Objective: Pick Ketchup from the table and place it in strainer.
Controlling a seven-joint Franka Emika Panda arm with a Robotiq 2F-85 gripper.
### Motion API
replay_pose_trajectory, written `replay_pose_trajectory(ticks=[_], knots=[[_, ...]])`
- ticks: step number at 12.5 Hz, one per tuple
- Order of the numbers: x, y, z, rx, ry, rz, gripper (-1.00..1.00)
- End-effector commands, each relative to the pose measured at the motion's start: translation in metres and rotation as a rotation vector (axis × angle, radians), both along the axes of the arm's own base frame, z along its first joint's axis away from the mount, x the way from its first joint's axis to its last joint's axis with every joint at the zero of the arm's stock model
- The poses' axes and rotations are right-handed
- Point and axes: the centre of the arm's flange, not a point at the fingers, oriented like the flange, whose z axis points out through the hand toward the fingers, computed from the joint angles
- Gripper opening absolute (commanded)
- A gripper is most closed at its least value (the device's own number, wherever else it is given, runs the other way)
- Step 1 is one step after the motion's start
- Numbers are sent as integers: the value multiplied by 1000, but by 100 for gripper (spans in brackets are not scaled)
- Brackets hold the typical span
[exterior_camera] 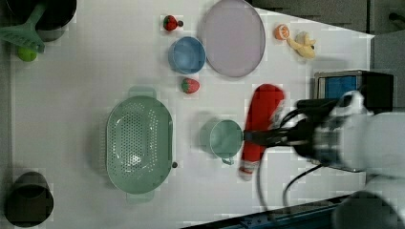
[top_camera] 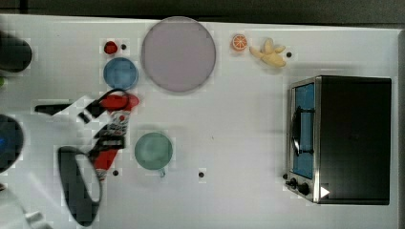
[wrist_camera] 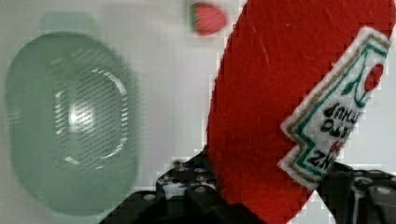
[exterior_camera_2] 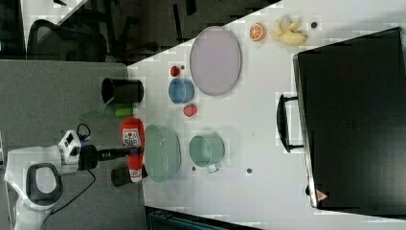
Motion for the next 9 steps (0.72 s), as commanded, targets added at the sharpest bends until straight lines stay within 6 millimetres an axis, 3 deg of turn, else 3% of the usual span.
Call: replay_pose_trajectory(ticks=[1,5,9], knots=[[-13,48,-8,37,-30,-122,23],[-19,103,-54,151,-25,-155,23],[-21,132,-106,202,-24,-202,23]])
